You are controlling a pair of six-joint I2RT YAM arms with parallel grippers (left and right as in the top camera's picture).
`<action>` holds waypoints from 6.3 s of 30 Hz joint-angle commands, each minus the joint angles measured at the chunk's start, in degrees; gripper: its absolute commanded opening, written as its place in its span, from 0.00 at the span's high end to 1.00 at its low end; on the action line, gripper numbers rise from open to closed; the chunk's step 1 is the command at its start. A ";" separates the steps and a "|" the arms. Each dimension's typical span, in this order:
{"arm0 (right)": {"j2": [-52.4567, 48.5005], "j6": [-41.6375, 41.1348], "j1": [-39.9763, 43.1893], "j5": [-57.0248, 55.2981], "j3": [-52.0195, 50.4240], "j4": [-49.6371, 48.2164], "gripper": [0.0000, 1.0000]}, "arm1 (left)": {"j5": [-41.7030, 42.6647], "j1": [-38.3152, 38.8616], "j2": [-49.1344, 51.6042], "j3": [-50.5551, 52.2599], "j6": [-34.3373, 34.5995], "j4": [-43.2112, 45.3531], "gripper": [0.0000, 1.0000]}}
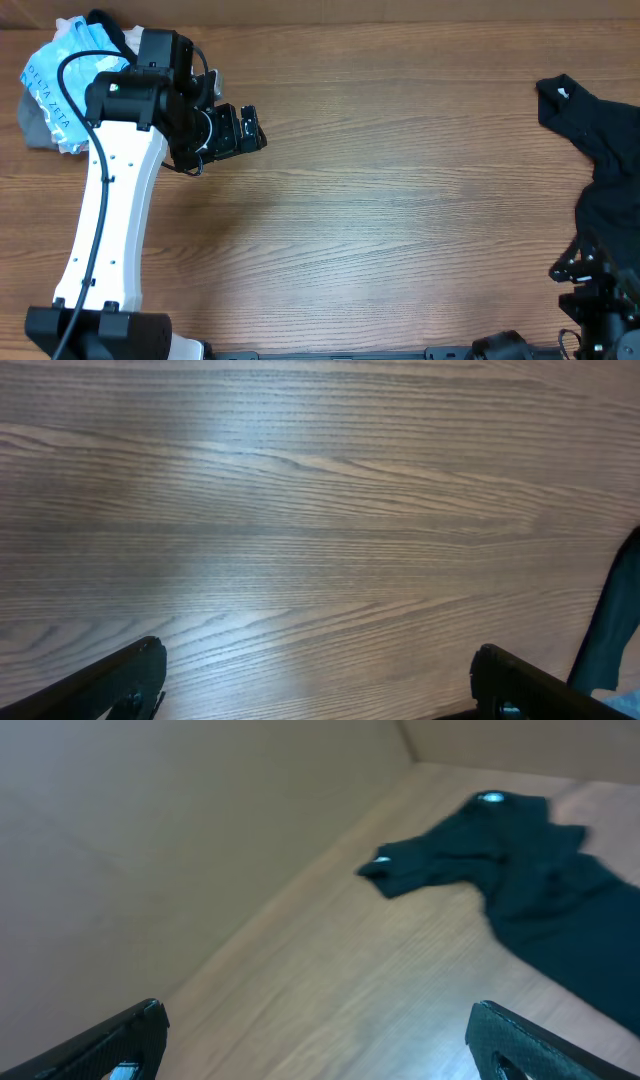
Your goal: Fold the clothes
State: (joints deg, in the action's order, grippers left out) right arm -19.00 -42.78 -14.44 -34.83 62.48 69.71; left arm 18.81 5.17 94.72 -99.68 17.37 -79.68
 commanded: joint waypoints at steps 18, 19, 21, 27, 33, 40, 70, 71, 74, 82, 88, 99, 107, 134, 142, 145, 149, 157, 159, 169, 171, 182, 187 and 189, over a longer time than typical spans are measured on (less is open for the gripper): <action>16.50 7.30 5.35 19.04 -38.93 -36.20 0.00 | -0.46 0.22 2.75 0.44 -1.29 0.07 0.00; 17.20 7.32 5.53 19.61 -41.20 -38.77 0.00 | -0.46 0.22 2.75 0.44 -1.29 0.04 0.00; 18.01 7.89 5.95 20.68 -45.09 -43.71 0.00 | -0.46 0.22 2.75 0.44 -1.29 0.07 0.00; 18.45 16.90 6.97 27.06 -53.09 -57.70 0.00 | -0.46 0.22 2.75 0.44 -1.29 0.07 0.00; 18.82 20.33 8.13 26.58 -55.45 -60.72 0.00 | -0.46 0.22 2.75 0.44 -1.29 0.07 0.00; 18.82 20.39 10.23 26.88 -57.22 -62.14 0.00 | -0.46 0.22 2.75 0.44 -1.29 0.07 0.00; 18.84 35.12 15.69 36.22 -62.03 -64.96 0.00 | -0.46 0.22 2.75 0.44 -1.29 0.07 0.00; 18.84 35.12 15.69 36.22 -62.03 -64.96 0.00 | -0.46 0.22 2.75 0.44 -1.29 0.07 0.00; 18.84 35.12 15.69 36.22 -62.03 -64.96 0.00 | -0.46 0.22 2.75 0.44 -1.29 0.07 0.00; 18.84 35.12 15.69 36.22 -62.03 -64.94 0.00 | -0.46 0.22 2.75 0.44 -1.29 0.07 0.00; 18.84 35.12 15.69 36.22 -62.03 -64.96 0.00 | -0.48 0.22 2.75 0.44 -1.29 0.07 0.00; 18.84 35.12 15.69 36.20 -62.03 -64.96 0.00 | -1.90 0.22 0.87 0.44 -1.29 0.26 0.00; 18.84 35.12 15.69 36.22 -62.03 -64.96 0.00 | -8.76 0.22 -12.04 0.44 -1.31 0.39 0.00; 18.84 35.12 15.69 36.22 -62.03 -64.96 0.00 | -16.15 0.11 -76.63 61.00 2.73 28.28 0.00; 18.84 35.12 15.69 36.20 -62.03 -64.94 0.00 | -9.77 -0.61 -84.50 79.62 -1.99 56.76 0.00; 18.84 35.15 15.69 36.22 -62.03 -64.96 0.00 | -8.37 -2.38 -88.37 85.15 -1.97 61.59 0.00; 18.84 35.12 15.69 36.22 -62.03 -64.96 0.00 | -8.24 -5.75 -92.63 89.99 -1.99 63.80 0.00; 18.84 35.15 15.69 36.22 -62.03 -64.96 0.00 | -8.57 -7.45 -94.53 97.74 -3.78 76.91 0.00; 18.84 35.12 15.69 36.22 -62.03 -64.96 0.00 | -8.17 -7.43 -94.53 99.54 -5.66 81.15 0.00; 18.84 35.12 15.69 36.22 -62.03 -64.94 0.00 | -8.74 -9.22 -94.53 99.41 -17.57 76.50 0.00; 18.84 35.12 15.69 36.22 -62.03 -64.94 0.00 | -9.18 -9.46 -94.53 99.41 -18.23 76.22 0.00; 18.84 35.15 15.69 36.22 -62.03 -64.96 0.00 | -13.62 -9.53 -94.53 99.41 -20.26 75.78 0.00; 18.84 35.12 15.69 36.20 -62.03 -64.94 0.00 | -14.78 -9.75 -94.53 99.41 -21.66 75.58 0.00; 18.84 35.15 15.69 36.22 -62.03 -64.96 0.00 | -14.75 -9.75 -94.53 99.41 -21.64 75.60 0.00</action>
State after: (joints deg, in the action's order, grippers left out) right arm -0.84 -7.86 1.10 1.48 1.06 5.15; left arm 5.52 -3.92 0.91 -0.56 -2.35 -3.90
